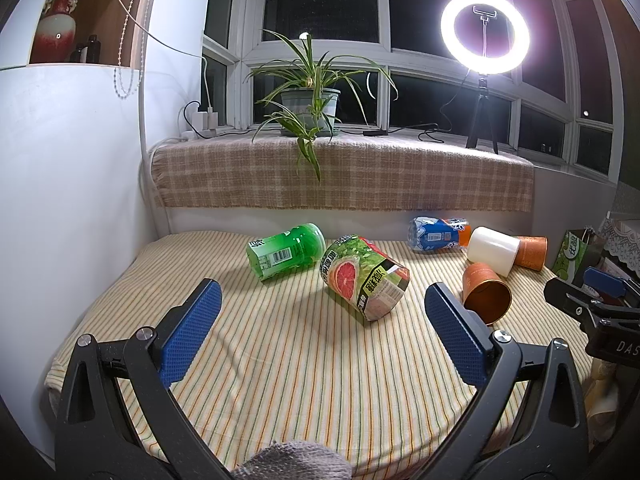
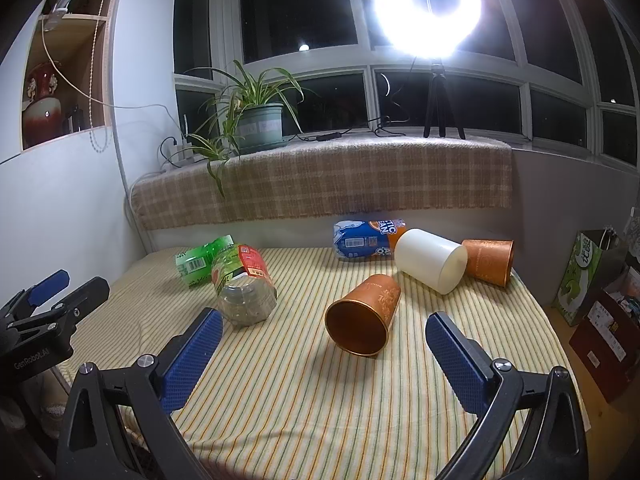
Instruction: Flip cup upright
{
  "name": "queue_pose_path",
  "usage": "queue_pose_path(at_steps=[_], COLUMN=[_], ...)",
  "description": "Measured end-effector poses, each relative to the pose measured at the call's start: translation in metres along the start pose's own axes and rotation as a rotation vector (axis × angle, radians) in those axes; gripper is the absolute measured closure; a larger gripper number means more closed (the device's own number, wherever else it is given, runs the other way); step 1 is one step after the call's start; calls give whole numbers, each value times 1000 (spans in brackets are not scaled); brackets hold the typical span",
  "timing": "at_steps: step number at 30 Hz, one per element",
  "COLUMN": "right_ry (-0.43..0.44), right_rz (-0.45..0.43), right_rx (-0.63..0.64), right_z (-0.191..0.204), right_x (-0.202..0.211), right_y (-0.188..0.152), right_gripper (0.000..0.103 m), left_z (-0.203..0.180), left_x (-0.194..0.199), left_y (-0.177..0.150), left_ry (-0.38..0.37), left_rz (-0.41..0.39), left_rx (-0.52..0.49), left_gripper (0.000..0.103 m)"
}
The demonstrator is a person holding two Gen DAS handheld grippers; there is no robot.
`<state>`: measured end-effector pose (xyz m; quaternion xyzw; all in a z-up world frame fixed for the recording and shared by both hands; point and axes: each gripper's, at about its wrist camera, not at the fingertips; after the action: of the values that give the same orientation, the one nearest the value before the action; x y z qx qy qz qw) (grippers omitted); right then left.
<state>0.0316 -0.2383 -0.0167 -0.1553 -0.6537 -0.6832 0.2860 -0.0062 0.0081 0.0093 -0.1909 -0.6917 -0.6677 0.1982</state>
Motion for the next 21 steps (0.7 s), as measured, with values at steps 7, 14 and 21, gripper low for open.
queue_pose_path(at_steps=[7,14,21], right_ry=[0,0,1], right_rz=[1,3,4], right_rx=[-1,-2,-3], right_z=[0,-1,-1], right_x=[0,-1,-1], right_y=[0,-1,-1], right_gripper=[0,0,0], left_z=[-1,0,-6], left_x=[0,0,-5], left_y=[0,0,-4], left_ry=[2,1,1], left_rz=[-2,2,1], left_rx=[2,1,-1], left_gripper=[0,0,0])
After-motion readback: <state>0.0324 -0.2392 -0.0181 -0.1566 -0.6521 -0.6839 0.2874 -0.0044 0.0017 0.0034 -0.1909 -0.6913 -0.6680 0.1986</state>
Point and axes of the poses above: each gripper's, at about its wrist camera, not at the fingertips, and x roughly against the way its jaws point, z to its left, y to its top, and after that the axes turned 10 degrees about z, right-handed
